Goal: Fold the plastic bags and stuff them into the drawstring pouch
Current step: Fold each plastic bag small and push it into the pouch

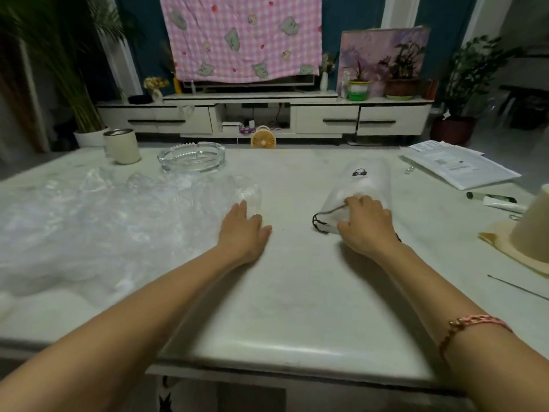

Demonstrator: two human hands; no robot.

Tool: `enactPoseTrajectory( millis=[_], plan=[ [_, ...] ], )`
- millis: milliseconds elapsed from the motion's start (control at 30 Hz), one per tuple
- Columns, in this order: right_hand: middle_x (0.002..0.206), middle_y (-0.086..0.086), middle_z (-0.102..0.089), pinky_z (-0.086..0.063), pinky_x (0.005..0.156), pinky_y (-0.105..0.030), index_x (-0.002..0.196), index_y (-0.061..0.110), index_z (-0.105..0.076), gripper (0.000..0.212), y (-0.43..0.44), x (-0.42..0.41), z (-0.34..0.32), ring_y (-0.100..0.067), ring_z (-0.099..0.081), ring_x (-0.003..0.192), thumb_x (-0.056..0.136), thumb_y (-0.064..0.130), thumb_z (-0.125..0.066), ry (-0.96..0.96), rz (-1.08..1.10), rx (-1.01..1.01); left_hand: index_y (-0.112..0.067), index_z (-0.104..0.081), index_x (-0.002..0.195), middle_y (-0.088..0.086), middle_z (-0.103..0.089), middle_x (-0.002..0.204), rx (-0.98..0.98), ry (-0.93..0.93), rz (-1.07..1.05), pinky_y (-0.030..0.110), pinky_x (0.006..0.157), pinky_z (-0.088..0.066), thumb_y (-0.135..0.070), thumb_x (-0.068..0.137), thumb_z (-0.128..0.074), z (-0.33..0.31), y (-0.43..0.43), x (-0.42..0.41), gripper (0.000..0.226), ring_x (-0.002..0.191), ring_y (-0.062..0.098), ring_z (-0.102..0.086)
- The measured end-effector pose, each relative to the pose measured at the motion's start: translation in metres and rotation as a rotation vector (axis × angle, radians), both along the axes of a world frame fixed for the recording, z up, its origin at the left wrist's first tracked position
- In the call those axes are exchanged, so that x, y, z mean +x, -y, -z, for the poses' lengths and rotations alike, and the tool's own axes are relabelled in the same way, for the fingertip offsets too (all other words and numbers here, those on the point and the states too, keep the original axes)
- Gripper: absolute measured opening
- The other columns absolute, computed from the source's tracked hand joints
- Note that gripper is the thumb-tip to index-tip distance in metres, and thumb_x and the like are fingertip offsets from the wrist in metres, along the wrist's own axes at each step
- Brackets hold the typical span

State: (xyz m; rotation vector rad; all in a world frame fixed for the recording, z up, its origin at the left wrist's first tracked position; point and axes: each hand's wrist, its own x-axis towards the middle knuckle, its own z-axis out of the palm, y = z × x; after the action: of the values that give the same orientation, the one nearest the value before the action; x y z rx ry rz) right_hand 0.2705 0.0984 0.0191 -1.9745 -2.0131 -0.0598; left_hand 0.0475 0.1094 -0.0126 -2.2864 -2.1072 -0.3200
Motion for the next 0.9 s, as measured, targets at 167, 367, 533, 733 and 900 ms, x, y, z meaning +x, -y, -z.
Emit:
enactPoseTrajectory(
  millis=[167,367,533,733,900],
  plan=[
    [0.134,-0.012,-0.045,-0.023,0.098,-0.033,0.135,0.010,-0.042,0.050,0.014,0.007,-0.015,-0.031,-0.038,0.123,0.085,0.005,-0.046,-0.148,-0.032,0.216,0.005,-0.053,0.116,0.021,-0.052,0.126,0.083,0.041,-0.013,0.036,0.102,-0.028,-0.036,0.100,-0.034,0.003,-0.017,0.005,0.047,0.121,0.034,-0.042],
    [0.118,-0.011,-0.058,-0.037,0.096,-0.033,0.116,0.006,-0.056,0.037,0.031,0.022,-0.021,-0.027,-0.049,0.112,0.081,-0.003,-0.048,-0.525,-0.022,0.286,-0.003,-0.066,0.096,0.012,-0.064,0.095,0.529,0.336,0.307,0.033,0.066,-0.046,0.003,0.084,-0.058,-0.027,0.024,0.041,0.015,0.087,0.031,-0.061],
    [0.101,-0.005,-0.062,-0.038,0.072,-0.013,0.101,0.007,-0.060,0.031,0.063,0.021,-0.032,-0.014,-0.053,0.091,0.081,-0.011,-0.043,-0.832,0.008,0.346,-0.019,-0.053,0.118,-0.006,-0.055,0.094,0.442,0.556,0.614,0.016,0.077,-0.046,0.002,0.085,-0.055,-0.044,0.091,0.034,0.040,0.085,0.006,-0.055],
    [0.091,-0.002,-0.064,-0.038,0.069,-0.002,0.090,0.011,-0.062,0.035,0.108,0.013,-0.024,-0.014,-0.057,0.085,0.077,-0.015,-0.043,-0.779,-0.132,0.323,-0.031,-0.054,0.077,-0.017,-0.055,0.098,0.037,0.533,0.769,0.017,0.083,-0.046,-0.016,0.076,-0.044,-0.009,0.132,-0.012,0.018,0.106,-0.001,-0.057],
    [0.105,-0.001,-0.064,-0.037,0.083,-0.012,0.099,0.014,-0.063,0.035,0.130,-0.010,-0.017,-0.012,-0.056,0.095,0.082,-0.010,-0.045,-0.613,-0.319,0.219,-0.035,-0.061,0.058,-0.017,-0.067,0.093,-0.223,0.680,0.617,0.017,0.090,-0.043,-0.018,0.063,-0.042,-0.014,0.139,-0.016,0.027,0.107,-0.003,-0.056]
  ],
)
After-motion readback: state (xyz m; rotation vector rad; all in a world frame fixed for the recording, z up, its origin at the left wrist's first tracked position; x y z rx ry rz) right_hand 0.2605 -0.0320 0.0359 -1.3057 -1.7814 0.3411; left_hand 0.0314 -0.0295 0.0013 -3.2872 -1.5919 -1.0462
